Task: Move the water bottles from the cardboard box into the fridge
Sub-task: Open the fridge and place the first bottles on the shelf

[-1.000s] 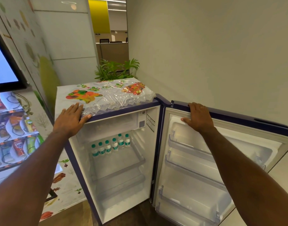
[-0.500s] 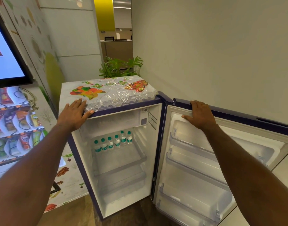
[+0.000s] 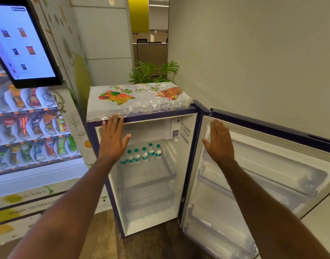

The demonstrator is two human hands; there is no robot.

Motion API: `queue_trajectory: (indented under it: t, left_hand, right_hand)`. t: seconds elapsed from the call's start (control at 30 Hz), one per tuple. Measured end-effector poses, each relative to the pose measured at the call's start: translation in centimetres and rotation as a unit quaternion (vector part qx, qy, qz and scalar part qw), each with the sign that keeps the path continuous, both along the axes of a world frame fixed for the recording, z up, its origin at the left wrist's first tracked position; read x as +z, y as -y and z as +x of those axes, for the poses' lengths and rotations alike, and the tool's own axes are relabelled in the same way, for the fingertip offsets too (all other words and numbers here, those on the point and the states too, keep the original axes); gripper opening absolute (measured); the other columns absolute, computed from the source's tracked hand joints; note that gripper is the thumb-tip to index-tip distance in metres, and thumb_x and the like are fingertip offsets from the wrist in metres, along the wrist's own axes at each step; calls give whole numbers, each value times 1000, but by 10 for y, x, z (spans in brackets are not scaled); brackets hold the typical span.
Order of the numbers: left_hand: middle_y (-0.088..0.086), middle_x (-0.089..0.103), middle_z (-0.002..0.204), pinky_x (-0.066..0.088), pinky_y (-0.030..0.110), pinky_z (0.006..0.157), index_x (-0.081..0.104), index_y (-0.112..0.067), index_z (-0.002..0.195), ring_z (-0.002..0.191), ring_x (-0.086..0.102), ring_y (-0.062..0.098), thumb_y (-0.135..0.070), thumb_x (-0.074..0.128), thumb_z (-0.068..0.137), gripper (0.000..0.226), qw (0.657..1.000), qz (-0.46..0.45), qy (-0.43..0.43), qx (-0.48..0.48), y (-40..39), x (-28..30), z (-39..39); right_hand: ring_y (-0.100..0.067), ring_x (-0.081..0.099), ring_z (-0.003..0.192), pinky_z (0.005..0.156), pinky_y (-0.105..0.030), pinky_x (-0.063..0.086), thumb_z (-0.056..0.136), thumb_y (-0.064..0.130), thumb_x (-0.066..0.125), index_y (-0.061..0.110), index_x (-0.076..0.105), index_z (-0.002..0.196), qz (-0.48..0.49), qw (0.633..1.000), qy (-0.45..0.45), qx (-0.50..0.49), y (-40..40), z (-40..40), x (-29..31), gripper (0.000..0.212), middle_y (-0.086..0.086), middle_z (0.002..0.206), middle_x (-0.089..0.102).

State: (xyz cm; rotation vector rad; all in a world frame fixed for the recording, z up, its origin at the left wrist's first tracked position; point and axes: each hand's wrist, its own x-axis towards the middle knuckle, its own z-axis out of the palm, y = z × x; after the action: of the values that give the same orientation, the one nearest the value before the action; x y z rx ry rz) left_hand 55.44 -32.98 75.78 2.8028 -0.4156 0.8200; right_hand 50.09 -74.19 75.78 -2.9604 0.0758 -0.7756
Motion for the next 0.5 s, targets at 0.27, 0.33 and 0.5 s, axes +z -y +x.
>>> queue_trajectory:
  t: [0.27, 0.33, 0.5]
  left_hand:
    - [10, -5, 169, 5, 50, 127, 1, -13, 161, 156, -7, 25, -56, 22, 103, 75, 995, 7, -96, -1, 8, -78, -57]
    - [9, -5, 169, 4, 47, 127, 2, -12, 161, 156, -8, 23, -58, 19, 103, 76, 992, 4, -124, 13, 7, -93, -65]
    - [6, -9, 167, -2, 42, 126, -1, -13, 160, 155, -10, 23, -62, 12, 99, 79, 982, 28, -182, 27, 2, -121, -81]
  right_hand:
    - [-26, 9, 155, 126, -43, 5, 101, 51, 43, 9, 14, 159, 22, 993, -39, 104, -72, -21, -59, 77, -12, 166, 14]
    - [-26, 12, 155, 126, -42, 4, 100, 55, 31, 8, 16, 159, 19, 991, -57, 122, -86, -20, -74, 77, -12, 166, 16]
    - [-25, 9, 155, 126, -40, 1, 98, 56, 25, 8, 13, 159, 23, 981, -103, 163, -126, -16, -98, 79, -11, 167, 13]
